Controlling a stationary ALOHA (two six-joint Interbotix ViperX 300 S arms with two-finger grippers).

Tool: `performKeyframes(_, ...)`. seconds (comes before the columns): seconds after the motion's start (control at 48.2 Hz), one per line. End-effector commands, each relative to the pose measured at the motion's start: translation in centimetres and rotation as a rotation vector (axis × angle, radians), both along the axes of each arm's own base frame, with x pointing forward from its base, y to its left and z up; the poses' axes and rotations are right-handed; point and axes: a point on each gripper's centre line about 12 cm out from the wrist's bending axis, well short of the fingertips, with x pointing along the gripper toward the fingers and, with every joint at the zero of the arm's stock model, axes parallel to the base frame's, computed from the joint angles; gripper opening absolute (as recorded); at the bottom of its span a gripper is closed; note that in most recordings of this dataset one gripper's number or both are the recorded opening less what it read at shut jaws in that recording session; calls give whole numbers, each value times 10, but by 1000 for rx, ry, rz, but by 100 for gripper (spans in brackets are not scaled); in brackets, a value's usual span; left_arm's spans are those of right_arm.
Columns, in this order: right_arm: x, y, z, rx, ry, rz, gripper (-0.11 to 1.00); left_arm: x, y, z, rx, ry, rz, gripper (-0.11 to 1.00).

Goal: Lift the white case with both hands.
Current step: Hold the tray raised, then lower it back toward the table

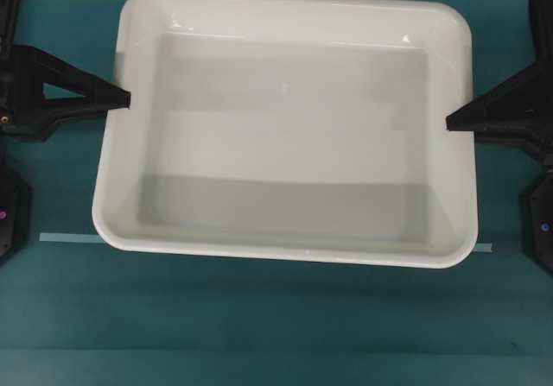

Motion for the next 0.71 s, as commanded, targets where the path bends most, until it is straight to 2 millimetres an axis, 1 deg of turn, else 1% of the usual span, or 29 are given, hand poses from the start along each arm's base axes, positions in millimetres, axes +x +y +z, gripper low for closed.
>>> performKeyframes(0.0,10,-5,1,3,-1,-19,11,15,-4,-5,0,23,-19,8)
performKeyframes(0.125,12,-5,-9,-5,35,-13,11,16,-4,-15,-1,49,-19,8)
performKeyframes(0.208,13,-5,-23,-11,77,-6,11,17,-3,-26,-4,77,-16,8)
performKeyframes(0.415,11,-5,-63,-20,169,-1,11,22,-3,-67,-45,183,-9,8)
performKeyframes(0.477,10,-5,-72,-20,188,-2,11,21,-3,-85,-55,231,-6,8)
performKeyframes(0.685,8,-5,-111,-21,283,-1,11,20,-1,-125,-62,339,3,6)
